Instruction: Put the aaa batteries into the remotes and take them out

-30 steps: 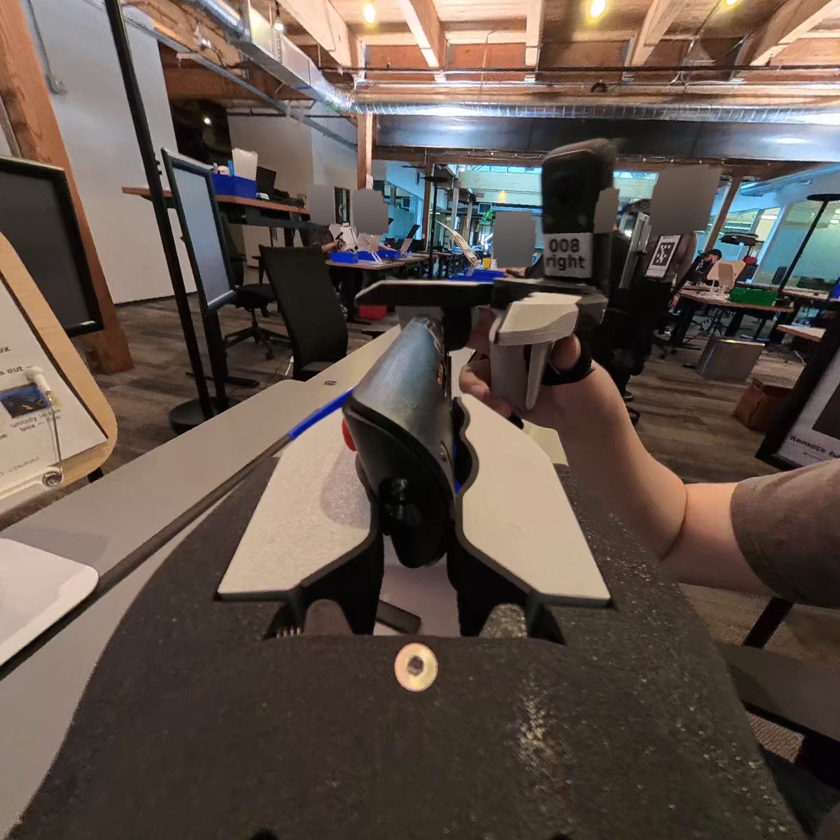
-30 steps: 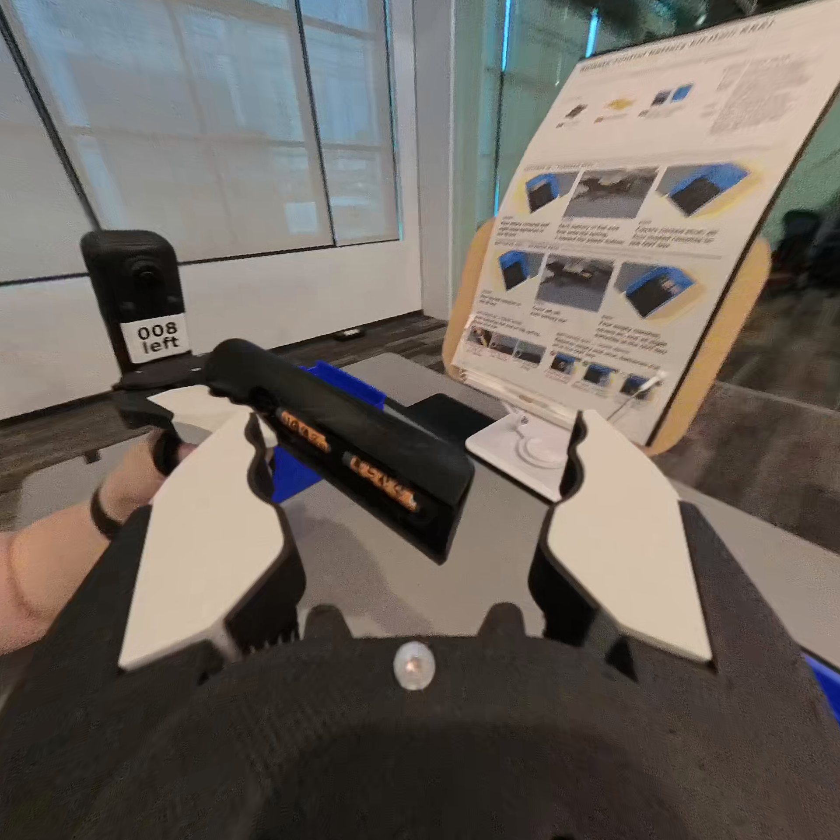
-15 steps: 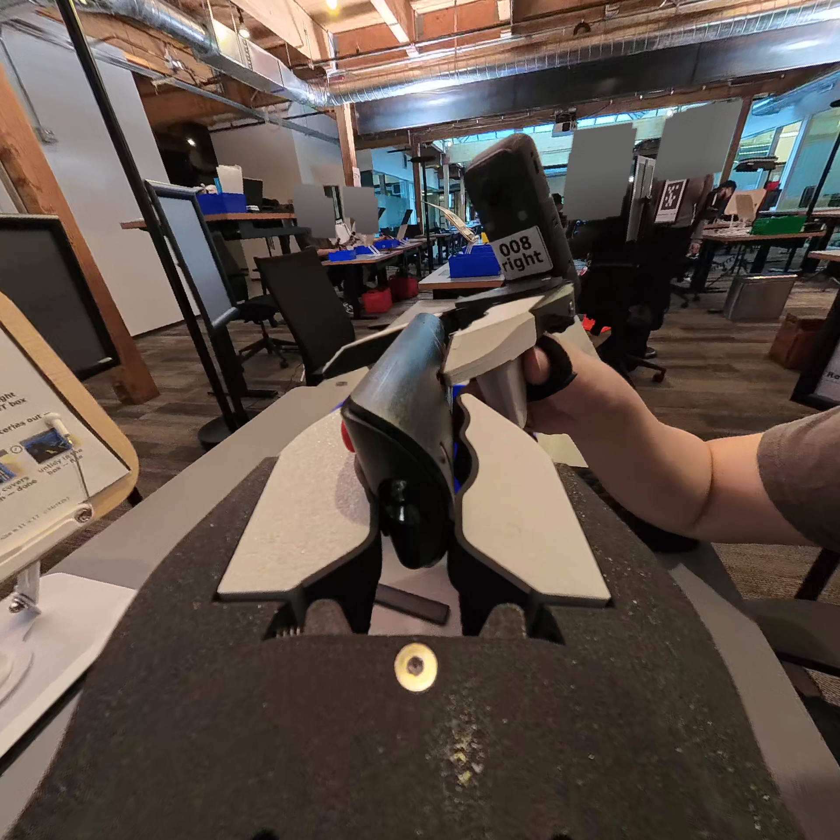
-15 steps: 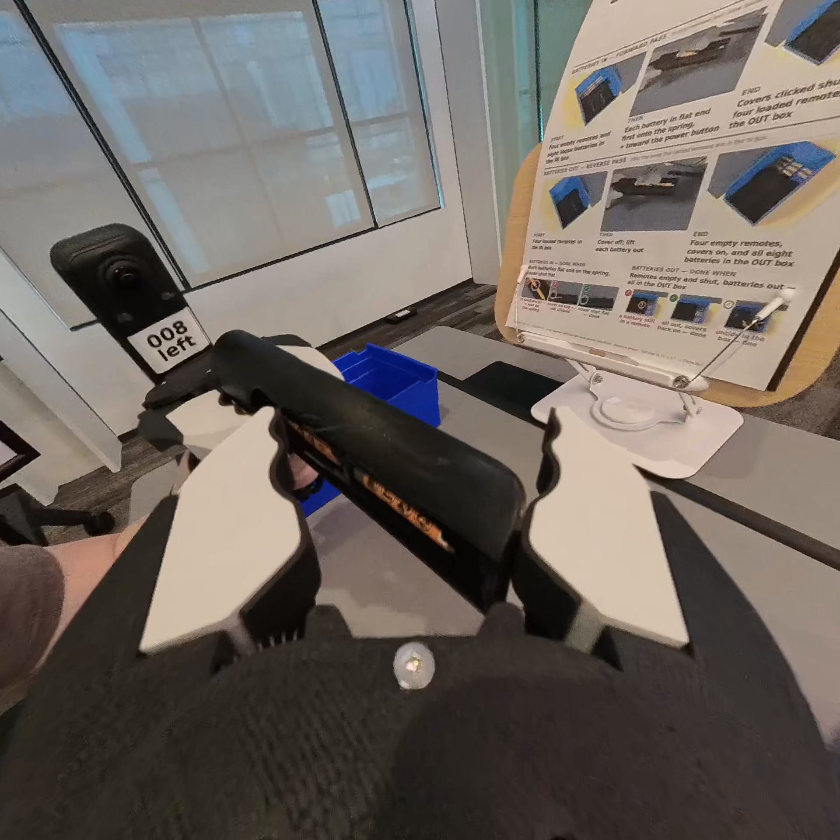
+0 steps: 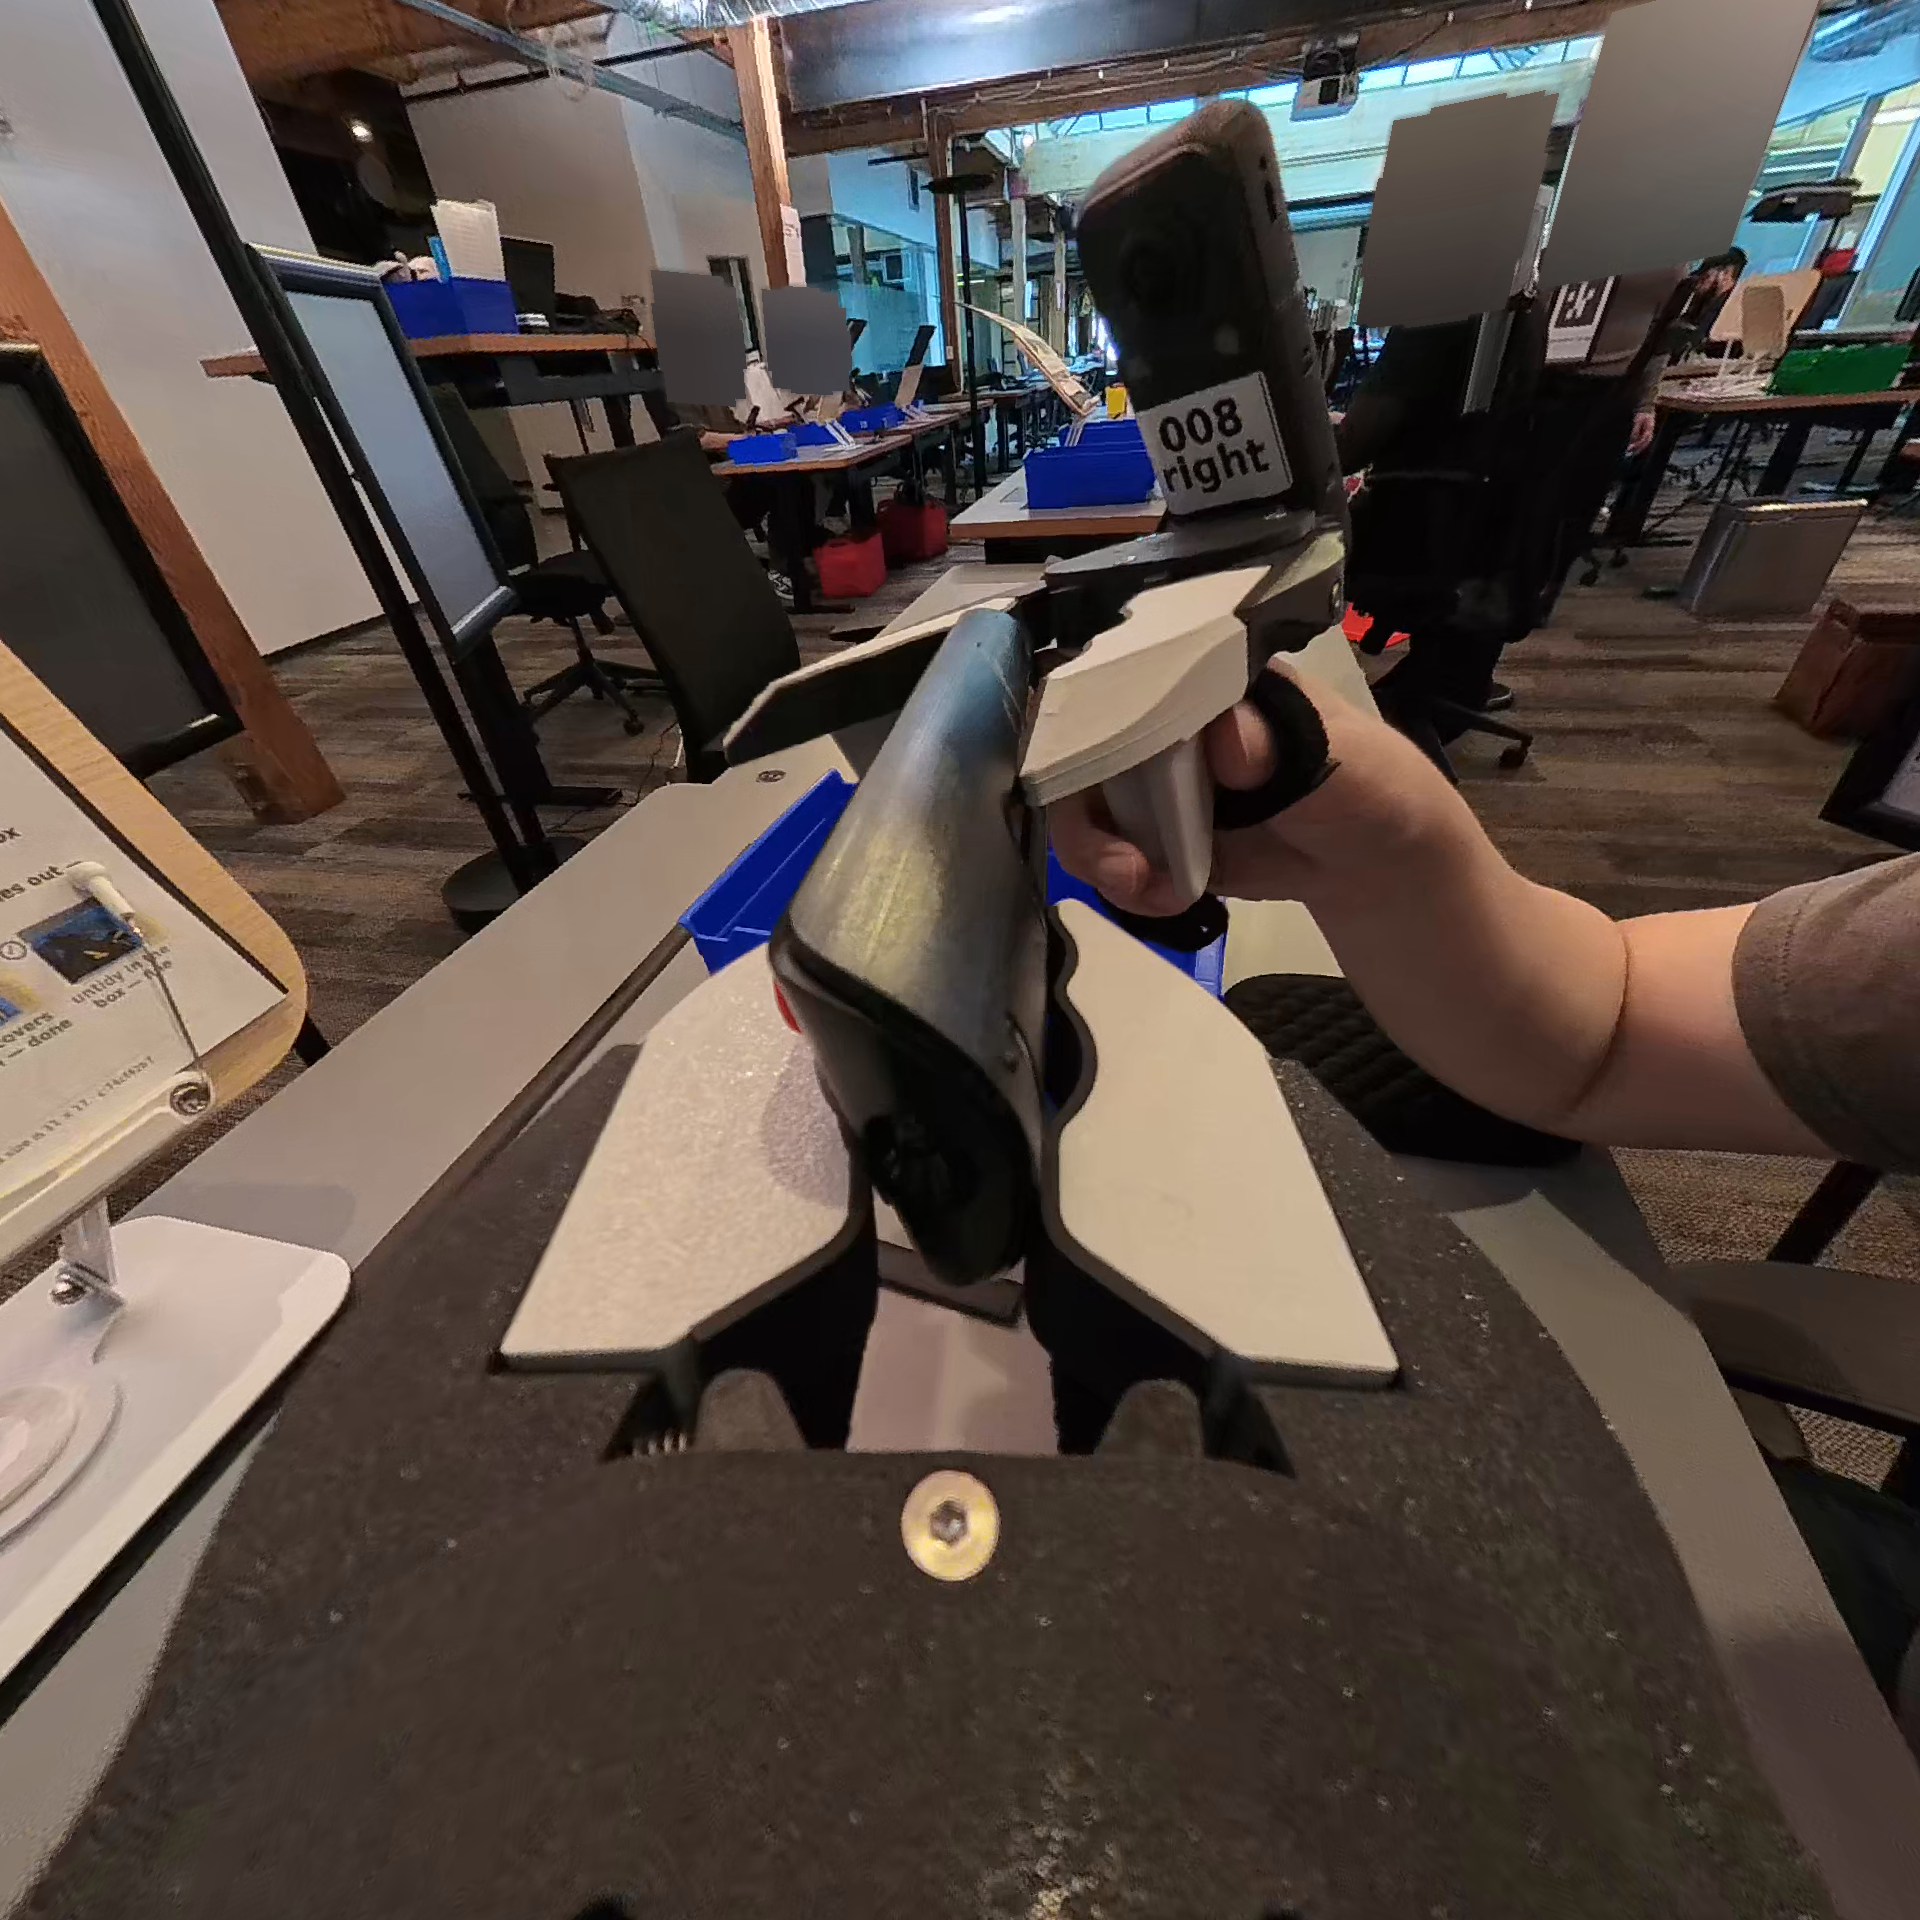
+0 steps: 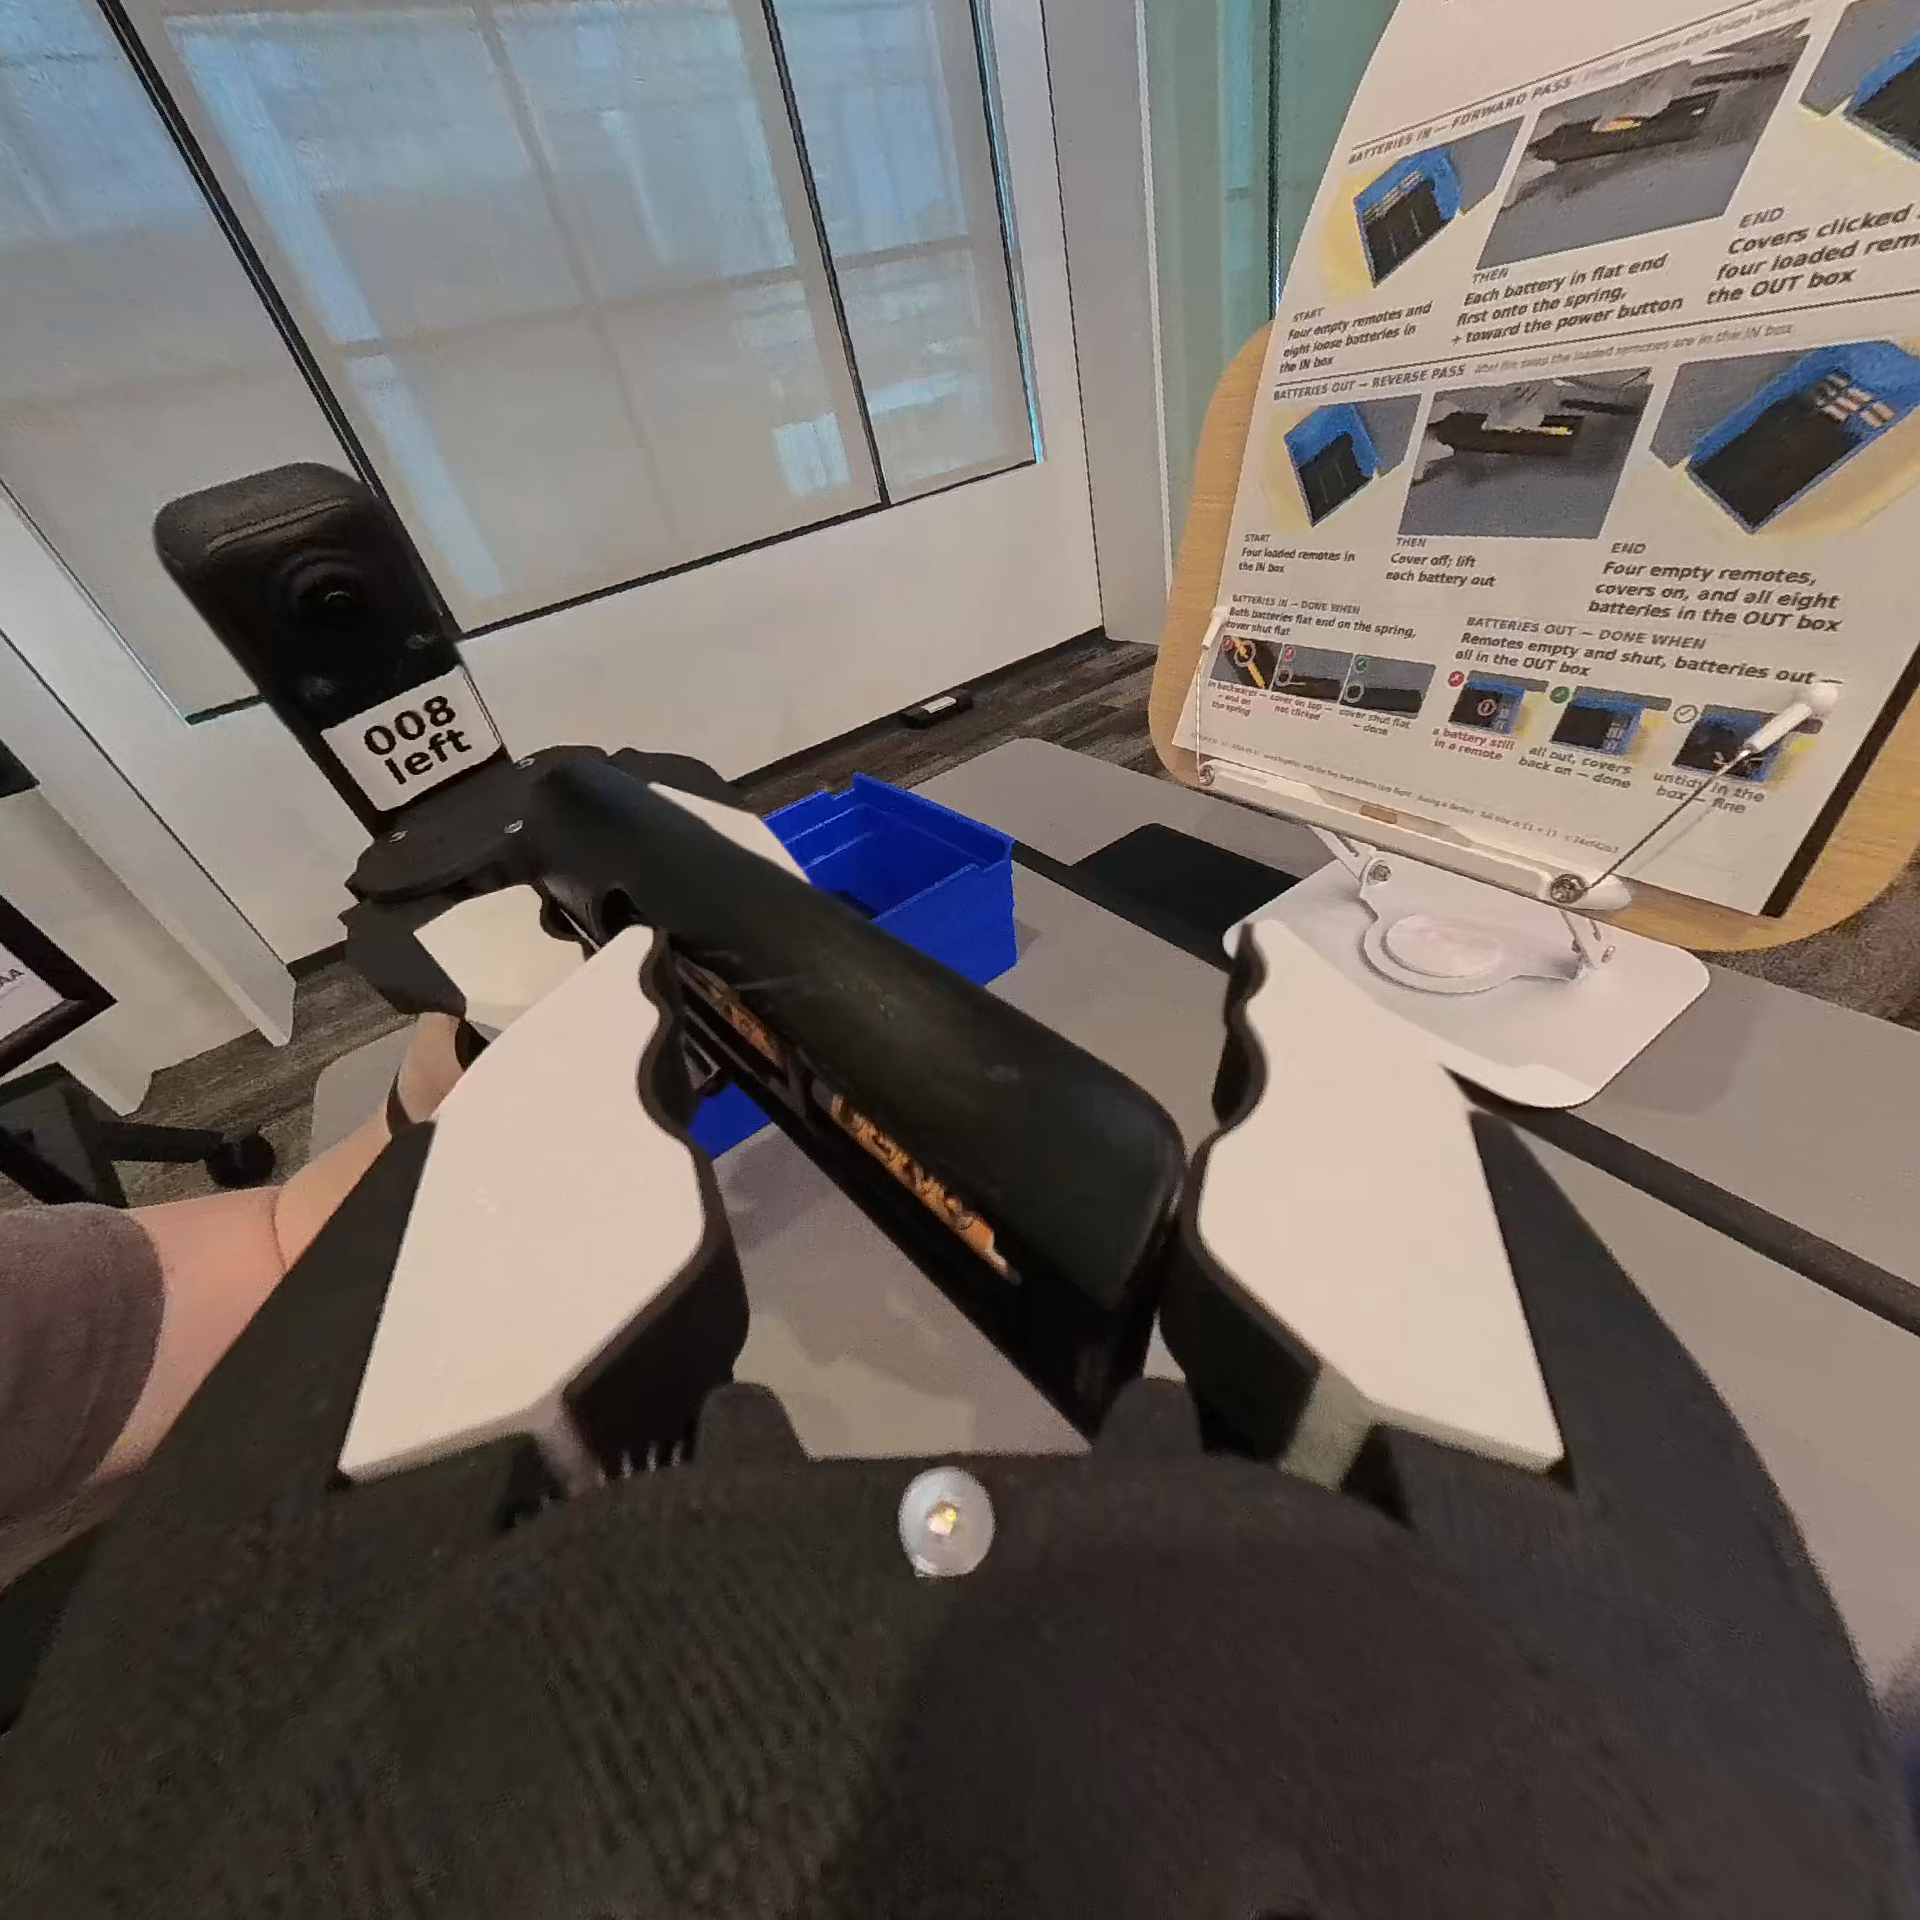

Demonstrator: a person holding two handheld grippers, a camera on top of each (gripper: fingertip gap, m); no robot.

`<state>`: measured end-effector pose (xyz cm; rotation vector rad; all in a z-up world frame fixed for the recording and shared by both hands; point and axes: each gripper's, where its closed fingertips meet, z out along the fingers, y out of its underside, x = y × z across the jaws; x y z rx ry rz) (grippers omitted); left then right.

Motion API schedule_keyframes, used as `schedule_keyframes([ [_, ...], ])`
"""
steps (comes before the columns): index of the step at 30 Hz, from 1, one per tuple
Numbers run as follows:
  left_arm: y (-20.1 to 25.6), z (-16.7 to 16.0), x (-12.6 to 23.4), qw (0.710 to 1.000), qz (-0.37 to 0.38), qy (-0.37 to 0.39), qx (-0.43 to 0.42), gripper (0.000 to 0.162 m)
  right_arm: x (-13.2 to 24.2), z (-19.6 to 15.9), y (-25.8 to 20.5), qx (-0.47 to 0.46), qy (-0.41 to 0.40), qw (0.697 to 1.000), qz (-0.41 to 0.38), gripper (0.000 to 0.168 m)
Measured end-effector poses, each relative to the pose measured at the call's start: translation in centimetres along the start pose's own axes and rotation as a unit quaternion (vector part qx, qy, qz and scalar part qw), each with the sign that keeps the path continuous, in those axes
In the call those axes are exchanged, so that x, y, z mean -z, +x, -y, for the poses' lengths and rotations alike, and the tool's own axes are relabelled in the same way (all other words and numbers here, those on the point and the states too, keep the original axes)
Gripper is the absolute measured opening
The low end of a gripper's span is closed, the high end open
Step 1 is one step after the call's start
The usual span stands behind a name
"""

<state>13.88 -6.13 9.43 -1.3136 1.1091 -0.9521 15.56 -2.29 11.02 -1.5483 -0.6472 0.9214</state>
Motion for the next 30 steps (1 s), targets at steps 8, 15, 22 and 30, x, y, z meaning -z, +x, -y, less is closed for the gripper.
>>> schedule_keyframes([
  [8, -1.0, 1.0, 0.5, 0.998, 0.051, 0.035, -0.029, 0.029, 0.3, 1.1, 0.7, 0.054, 0.041, 0.996, -0.059, 0.108],
  [15, -0.6, 1.0, 0.4, 0.999, 0.032, 0.034, -0.017, 0.029, 0.4, 1.3, -0.2, 0.105, 0.039, 0.993, -0.038, 0.102],
  [22, -0.5, 0.8, 0.0, 0.996, 0.063, 0.026, -0.051, 0.029, 0.2, 0.9, 0.5, 0.080, 0.037, 0.995, -0.042, 0.110],
  [30, -0.3, 0.7, -0.1, 0.996, 0.063, 0.026, -0.052, 0.029, 0.4, 1.2, 0.5, 0.077, 0.045, 0.995, -0.049, 0.111],
])
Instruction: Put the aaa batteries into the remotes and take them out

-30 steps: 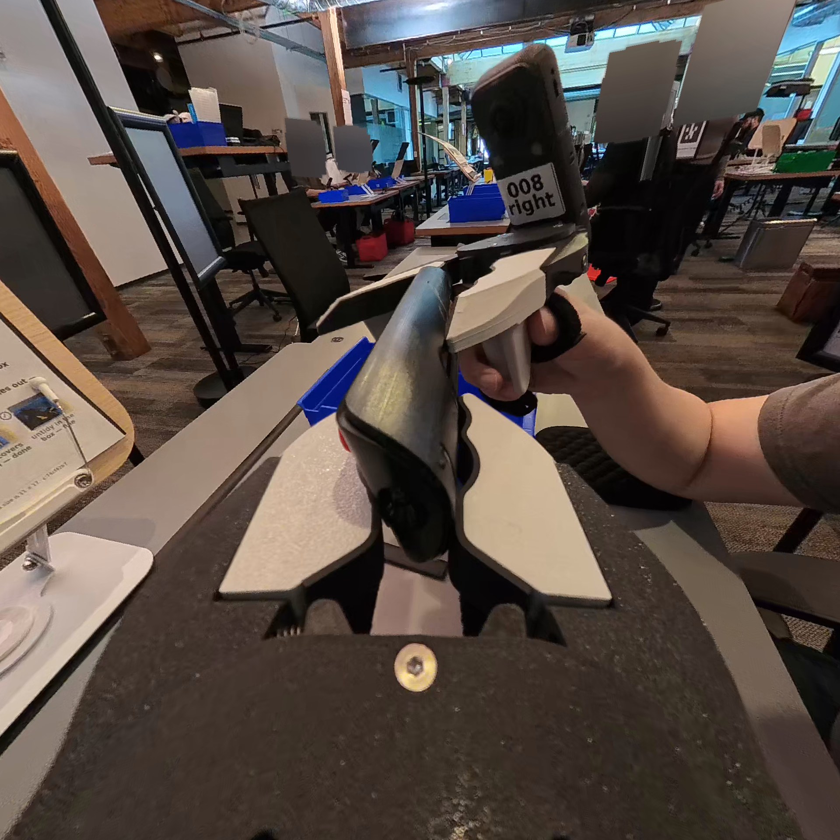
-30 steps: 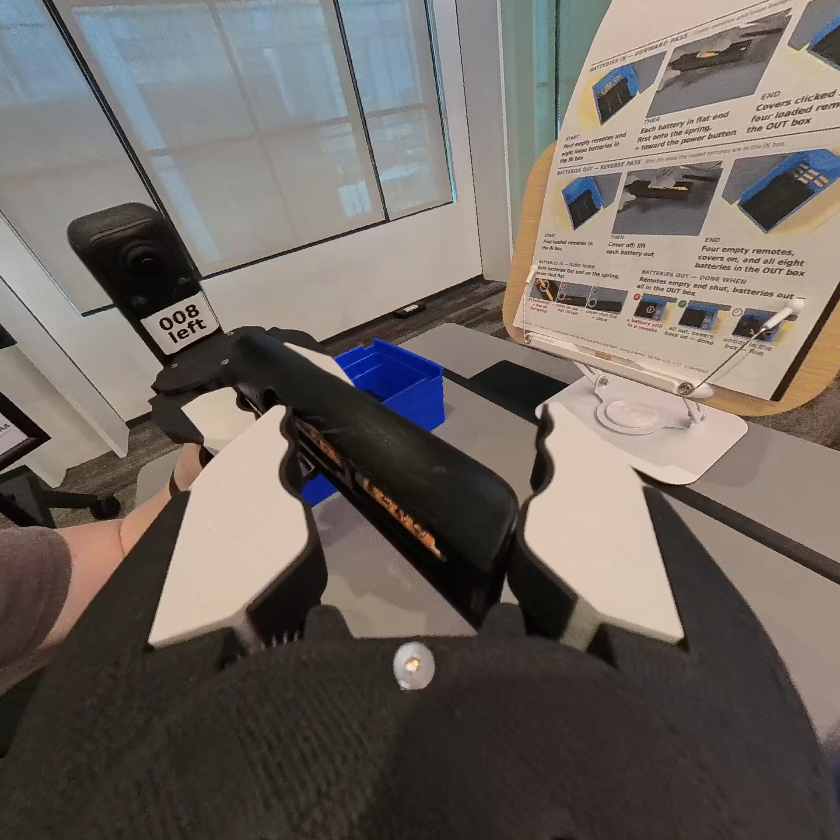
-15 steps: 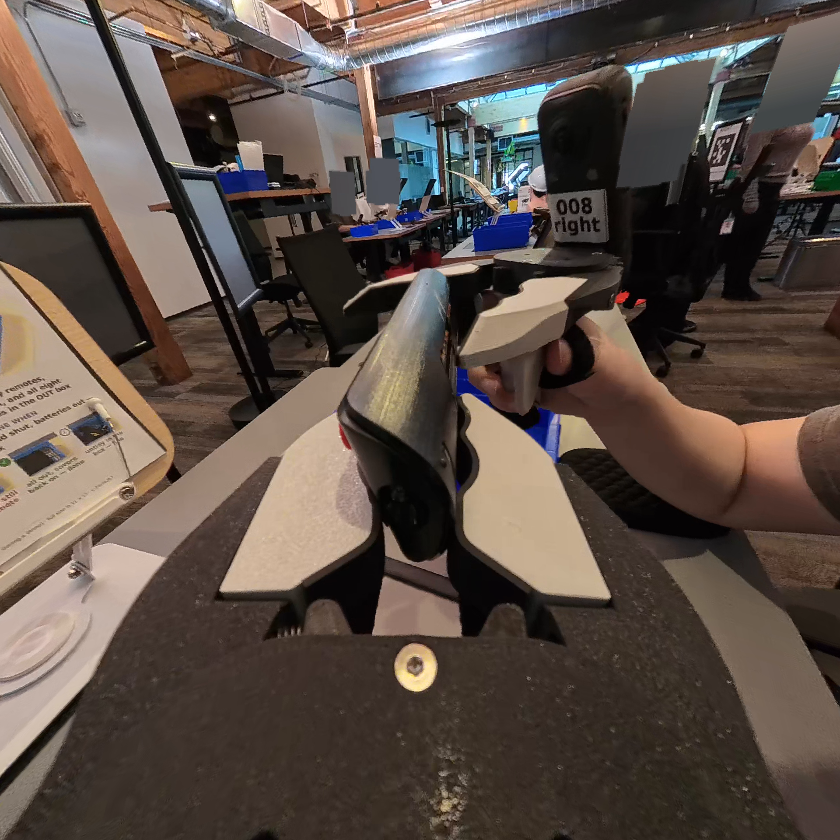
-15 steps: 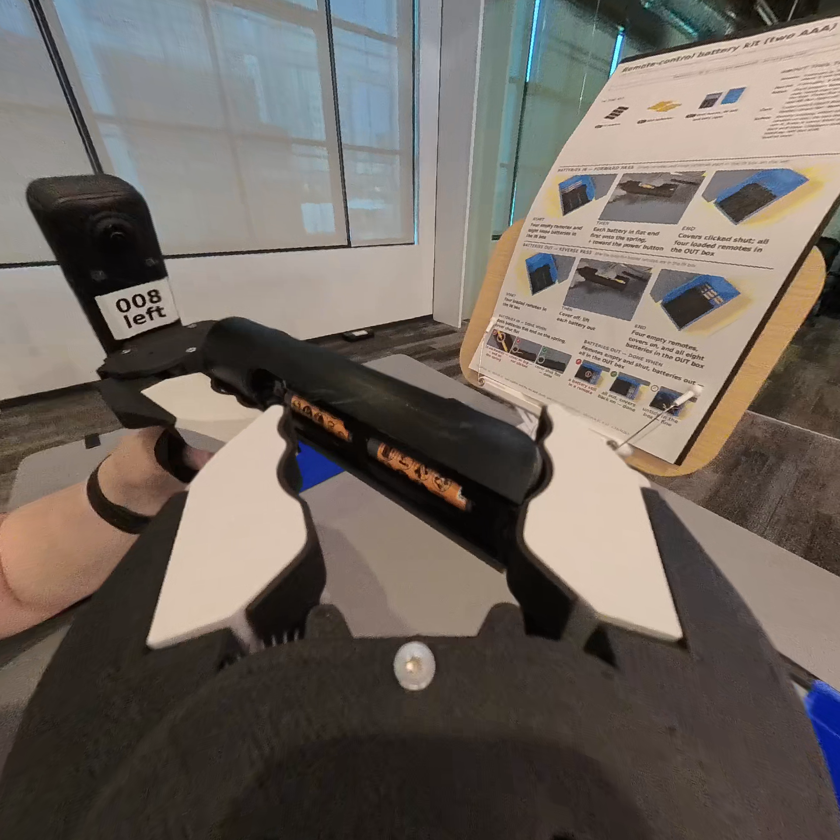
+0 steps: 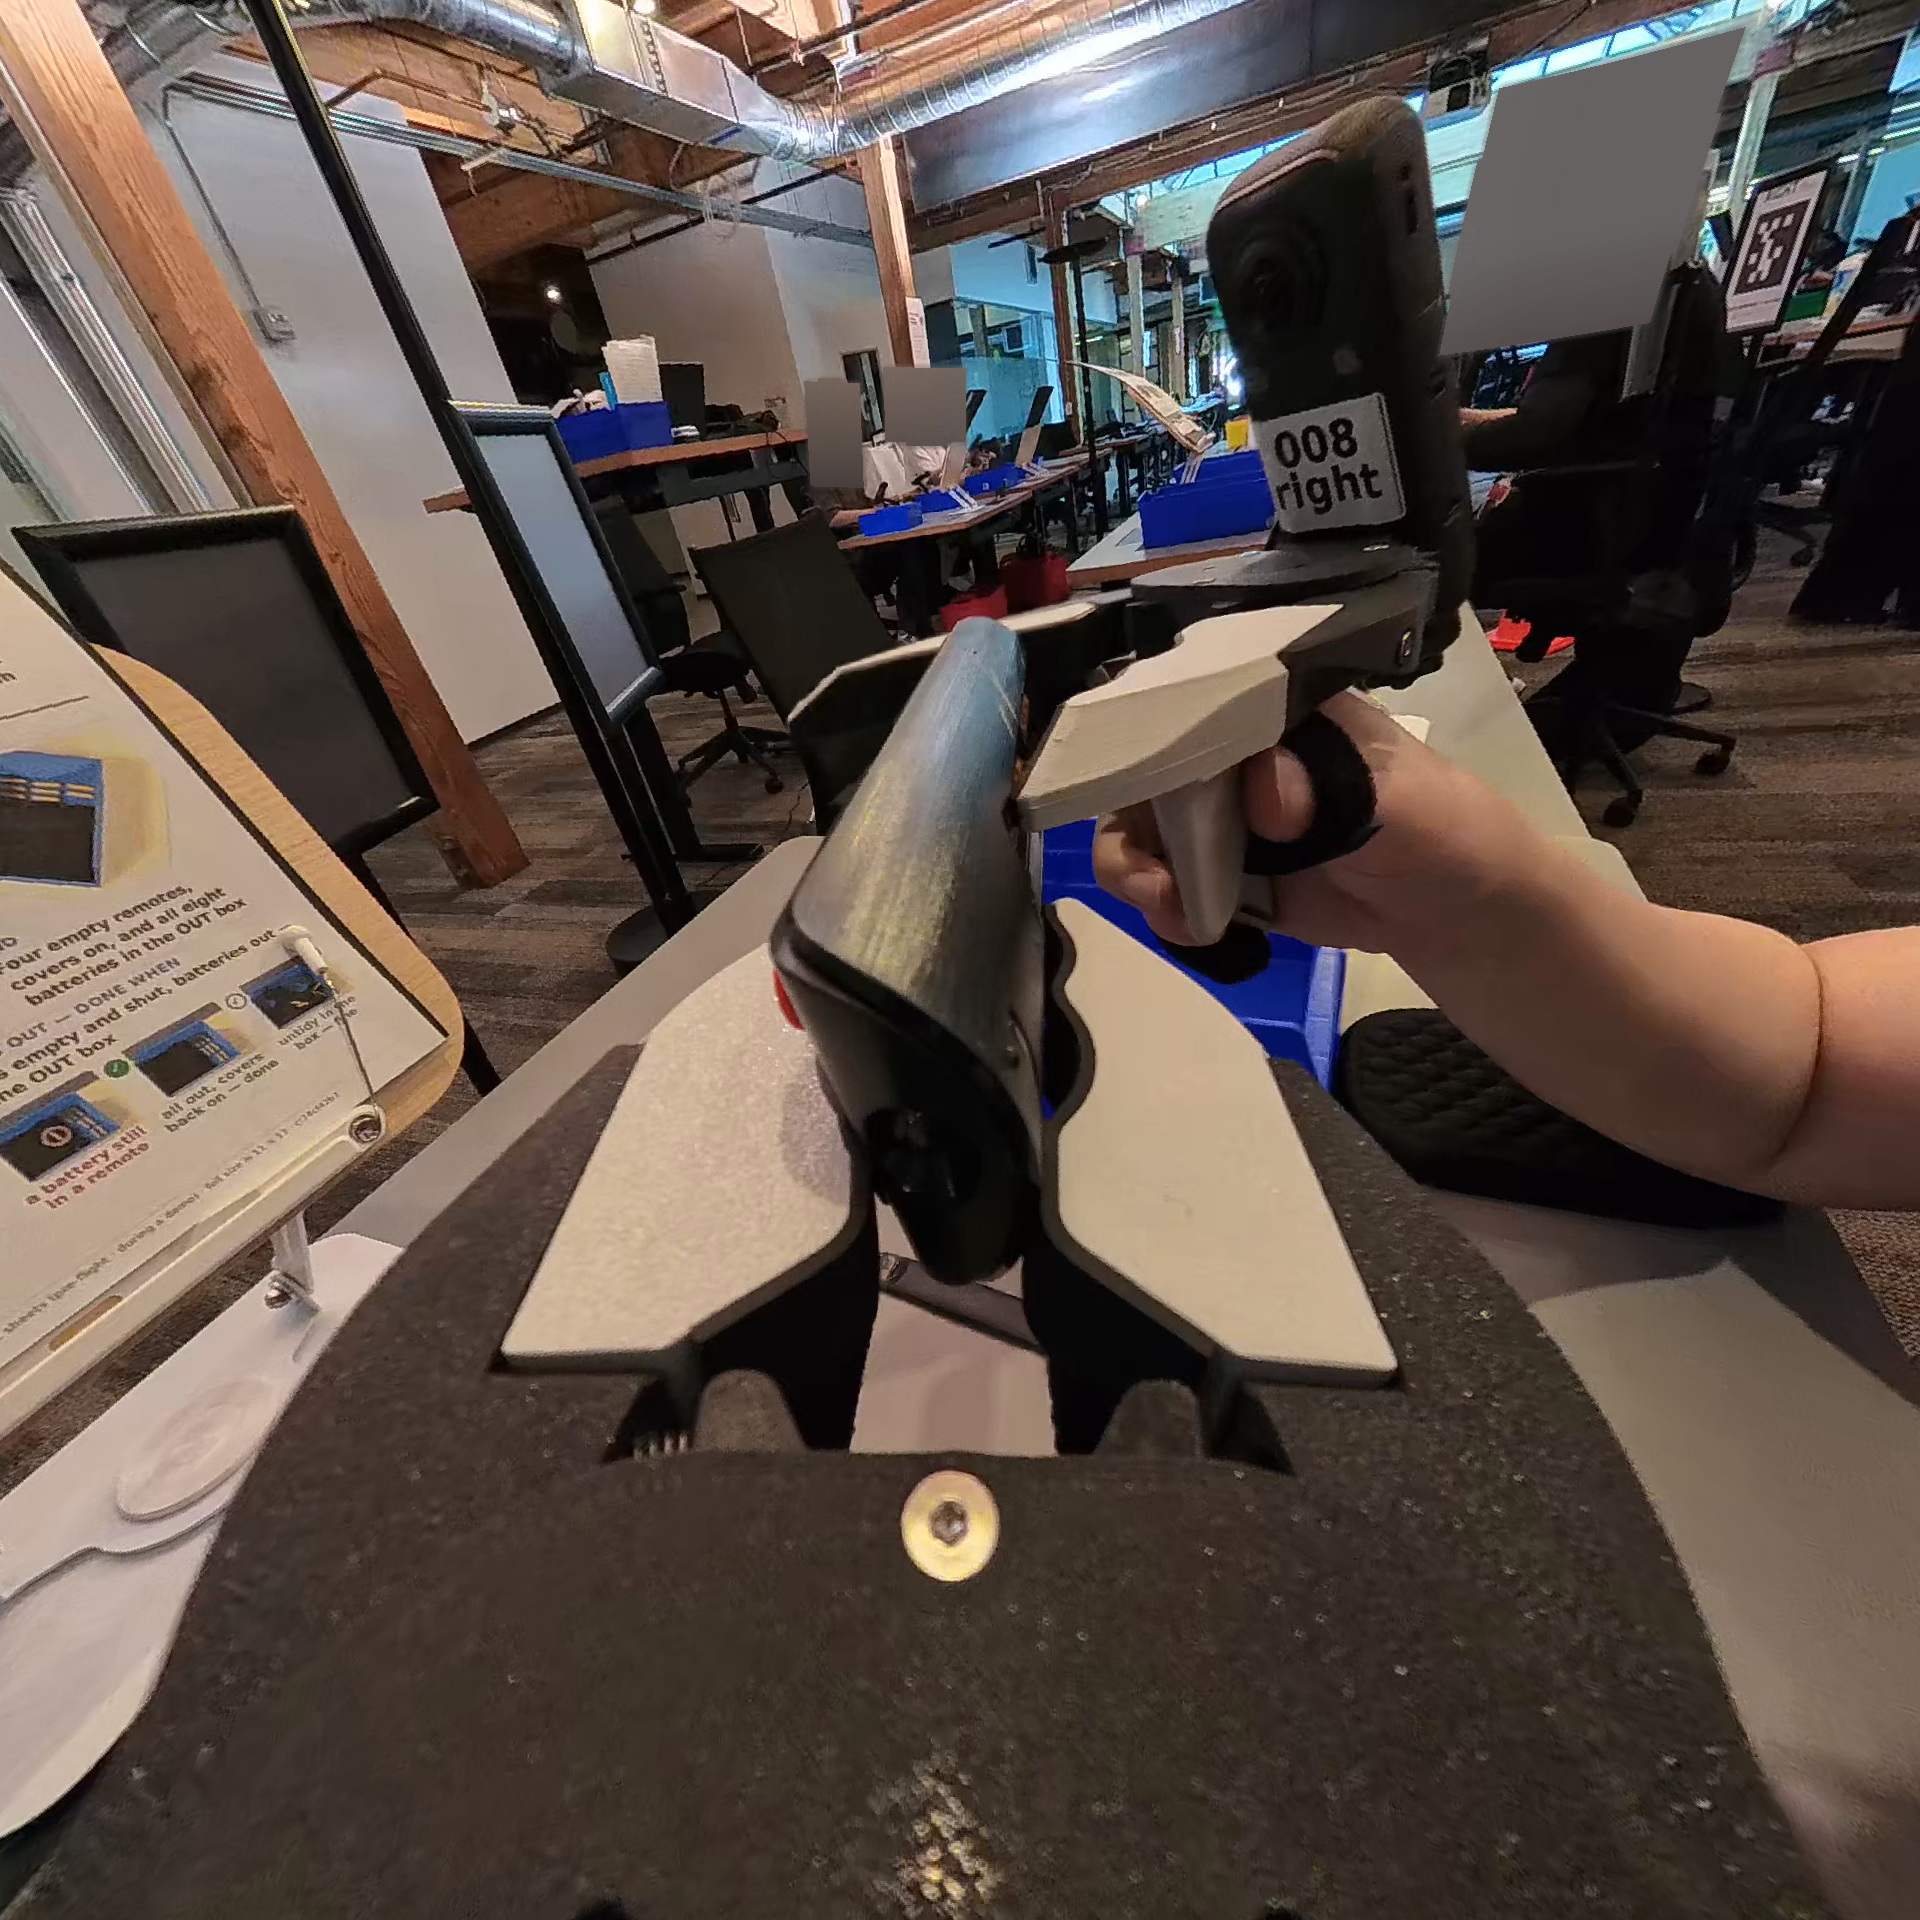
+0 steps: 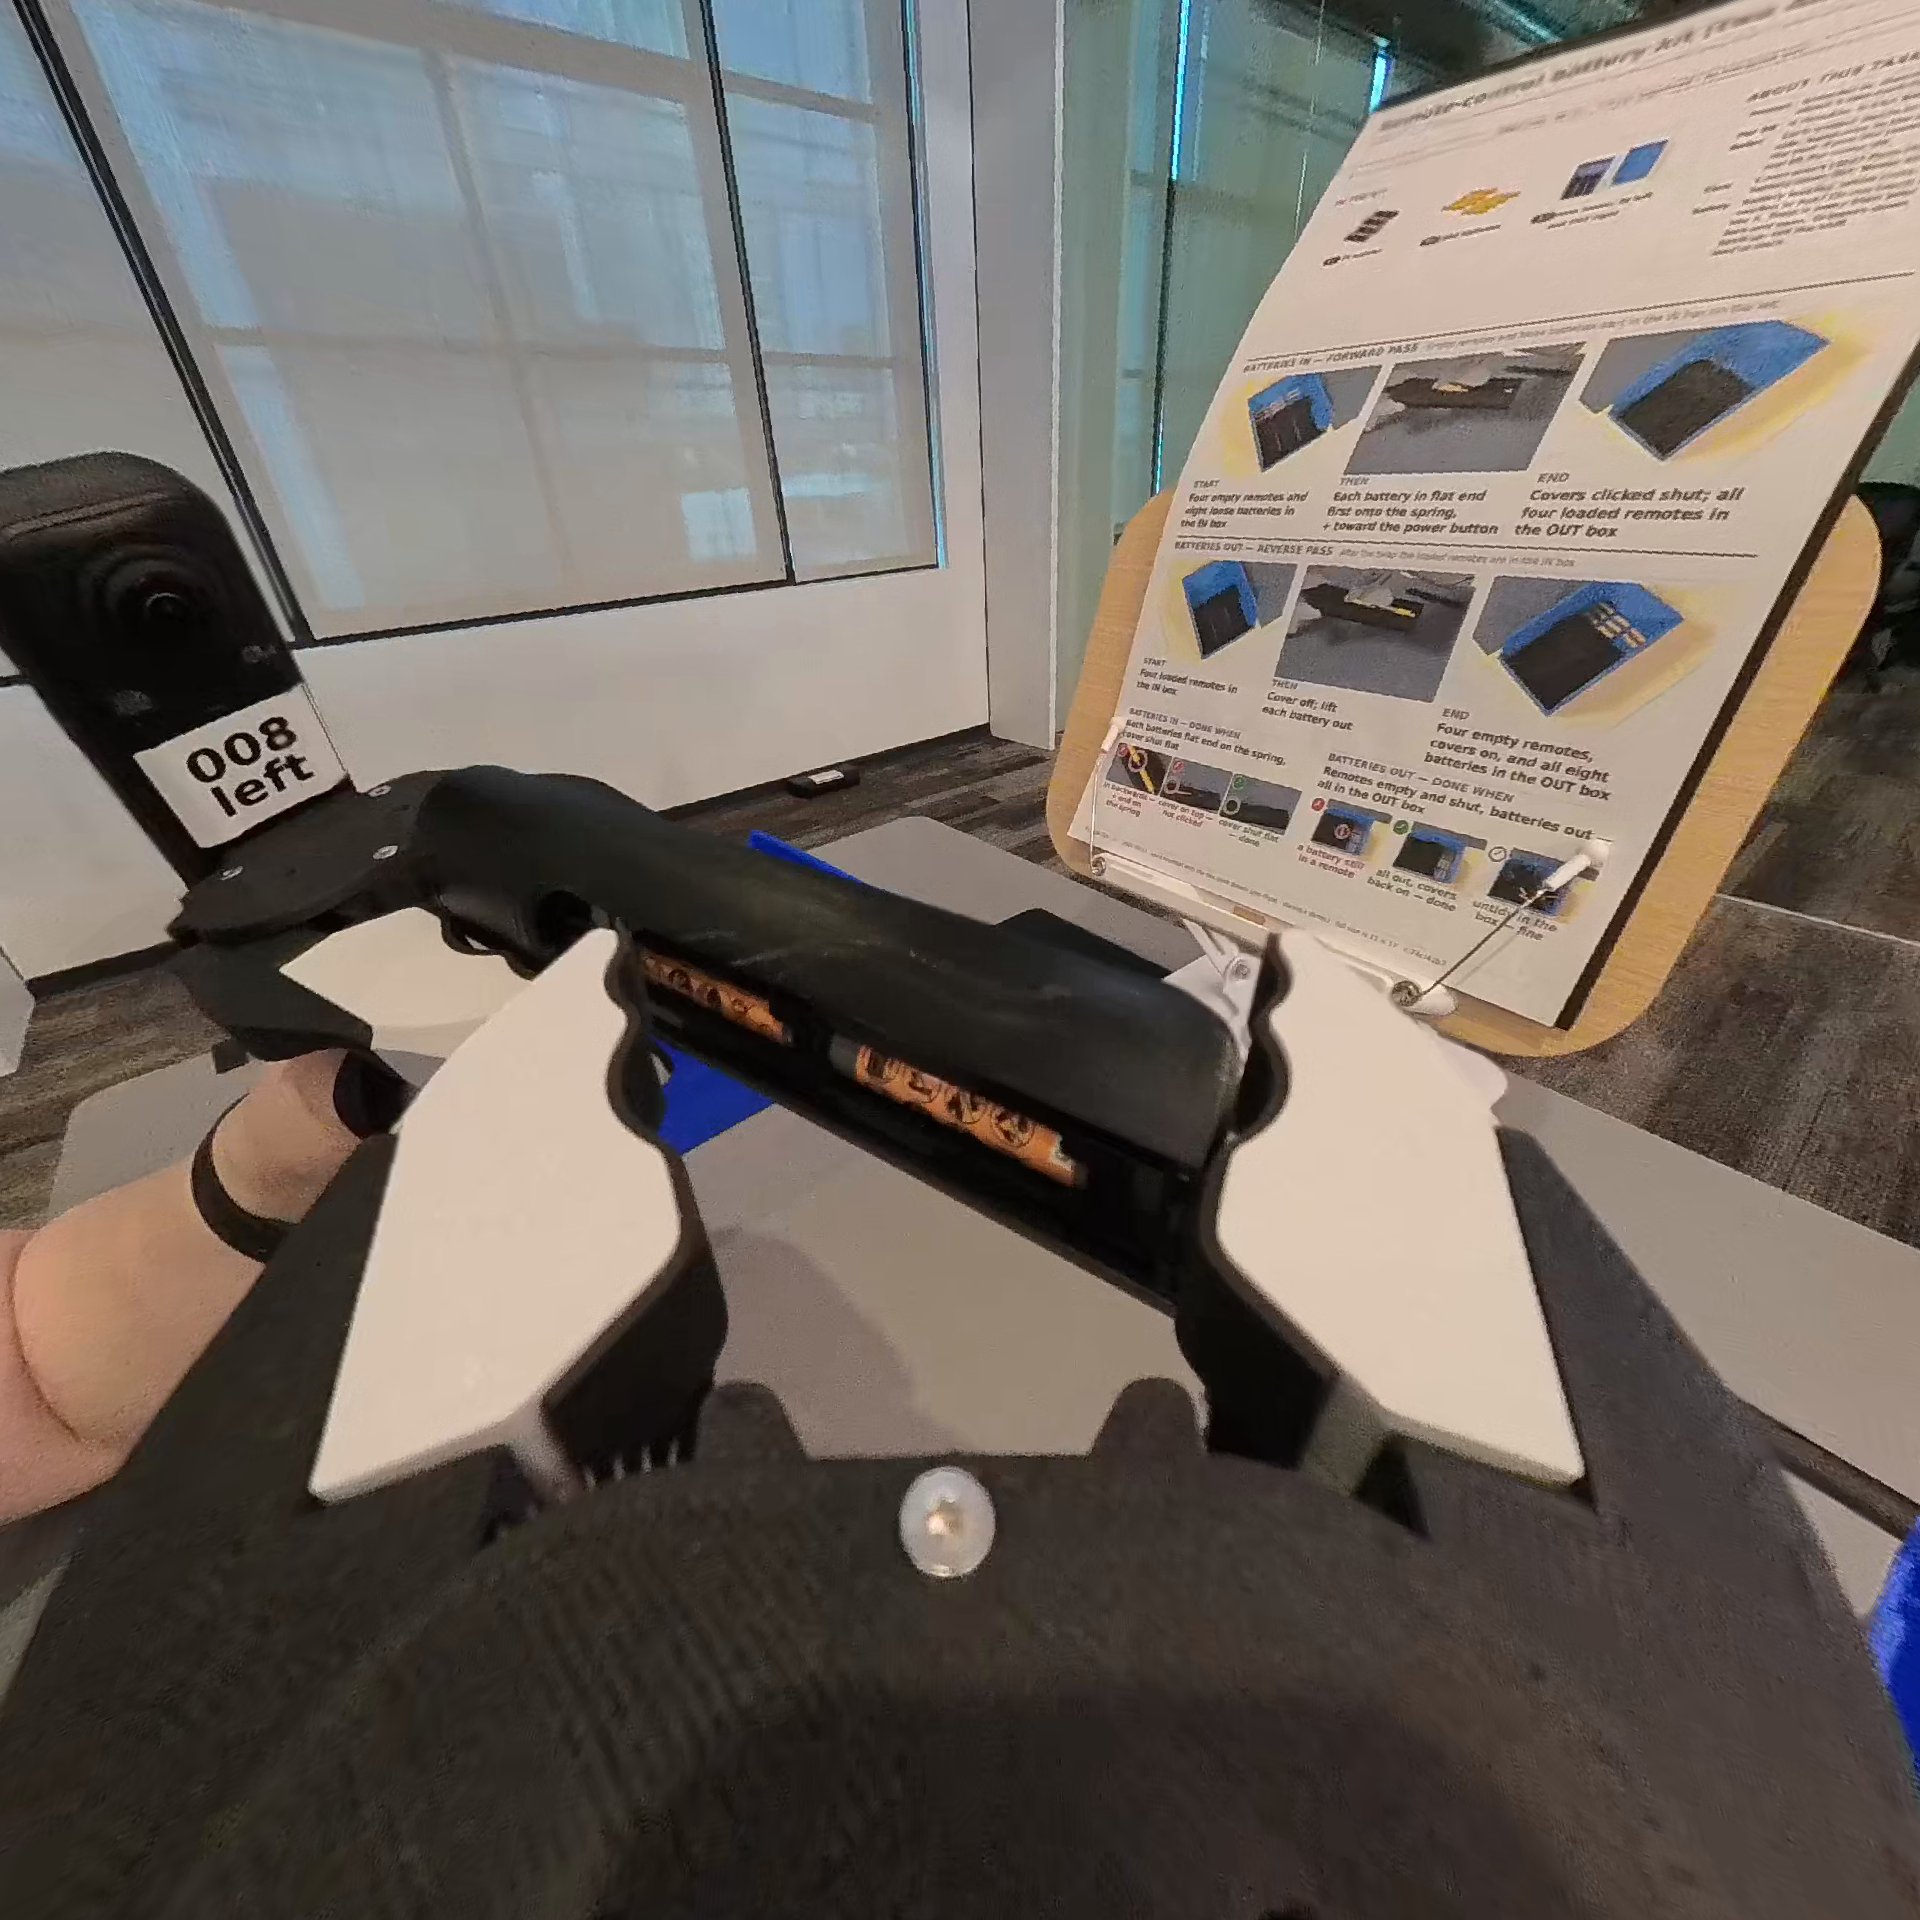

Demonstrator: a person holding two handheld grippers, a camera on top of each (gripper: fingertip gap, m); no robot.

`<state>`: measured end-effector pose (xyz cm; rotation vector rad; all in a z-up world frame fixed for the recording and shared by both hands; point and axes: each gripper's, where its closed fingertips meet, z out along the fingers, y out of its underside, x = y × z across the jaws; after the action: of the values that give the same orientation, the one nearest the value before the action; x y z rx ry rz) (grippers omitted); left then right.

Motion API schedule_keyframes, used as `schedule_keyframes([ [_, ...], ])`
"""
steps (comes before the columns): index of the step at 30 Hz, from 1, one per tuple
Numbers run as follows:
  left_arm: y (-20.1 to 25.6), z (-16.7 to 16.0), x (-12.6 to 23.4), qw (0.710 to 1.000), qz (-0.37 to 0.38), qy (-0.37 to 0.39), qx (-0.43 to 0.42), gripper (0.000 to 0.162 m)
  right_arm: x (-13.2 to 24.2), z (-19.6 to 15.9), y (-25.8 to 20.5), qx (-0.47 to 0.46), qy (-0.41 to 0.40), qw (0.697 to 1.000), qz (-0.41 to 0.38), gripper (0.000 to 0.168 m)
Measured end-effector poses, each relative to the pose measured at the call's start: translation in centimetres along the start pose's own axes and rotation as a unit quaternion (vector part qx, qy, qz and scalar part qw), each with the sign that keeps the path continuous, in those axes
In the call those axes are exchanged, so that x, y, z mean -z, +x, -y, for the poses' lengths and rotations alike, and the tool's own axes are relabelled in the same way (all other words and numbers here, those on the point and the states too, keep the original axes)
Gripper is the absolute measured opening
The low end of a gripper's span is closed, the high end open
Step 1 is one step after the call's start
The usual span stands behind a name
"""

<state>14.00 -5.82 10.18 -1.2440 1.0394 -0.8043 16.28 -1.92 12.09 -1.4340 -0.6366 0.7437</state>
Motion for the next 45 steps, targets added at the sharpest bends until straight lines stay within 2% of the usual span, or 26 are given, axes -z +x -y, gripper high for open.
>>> schedule_keyframes([
  [5, 0.1, -0.3, -0.2, 1.000, 0.005, -0.010, -0.008, 0.029, 0.0, -0.2, 0.2, -0.002, -0.009, 1.000, -0.017, 0.120],
  [15, 0.5, -0.1, -0.3, 1.000, 0.002, -0.004, -0.005, 0.029, 0.5, 0.3, 0.0, 0.025, -0.005, 1.000, -0.009, 0.114],
  [18, 0.6, 0.1, -0.1, 1.000, -0.006, 0.001, 0.001, 0.029, 0.7, 0.6, -0.3, 0.033, 0.002, 0.999, -0.002, 0.106],
  [31, 0.6, -0.3, -0.2, 1.000, -0.018, -0.012, -0.006, 0.029, 0.8, 0.3, -0.2, 0.025, -0.021, 0.999, 0.008, 0.104],
  [34, 0.4, 0.4, 0.2, 0.999, -0.038, 0.015, 0.017, 0.029, 0.8, 0.4, -1.0, 0.016, -0.018, 0.998, 0.061, 0.085],
  [37, 0.8, 0.9, 0.4, 0.997, -0.062, 0.034, 0.041, 0.029, 0.5, -0.1, -1.8, 0.009, -0.032, 0.995, 0.099, 0.102],
  [40, 1.3, 0.7, 0.2, 0.996, -0.078, 0.030, 0.033, 0.028, 0.5, 0.3, -2.5, 0.022, -0.010, 0.992, 0.126, 0.104],
  [42, 1.5, 0.9, 0.4, 0.995, -0.088, 0.038, 0.030, 0.028, 0.9, 0.7, -2.9, 0.005, 0.004, 0.989, 0.149, 0.099],
  [43, 1.6, 1.0, 0.5, 0.994, -0.099, 0.041, 0.038, 0.029, 0.9, 0.5, -3.0, 0.003, -0.004, 0.988, 0.157, 0.085],
  [45, 1.9, 1.2, 0.5, 0.992, -0.108, 0.046, 0.041, 0.029, 1.0, 0.3, -3.2, 0.001, -0.009, 0.986, 0.168, 0.076],
])
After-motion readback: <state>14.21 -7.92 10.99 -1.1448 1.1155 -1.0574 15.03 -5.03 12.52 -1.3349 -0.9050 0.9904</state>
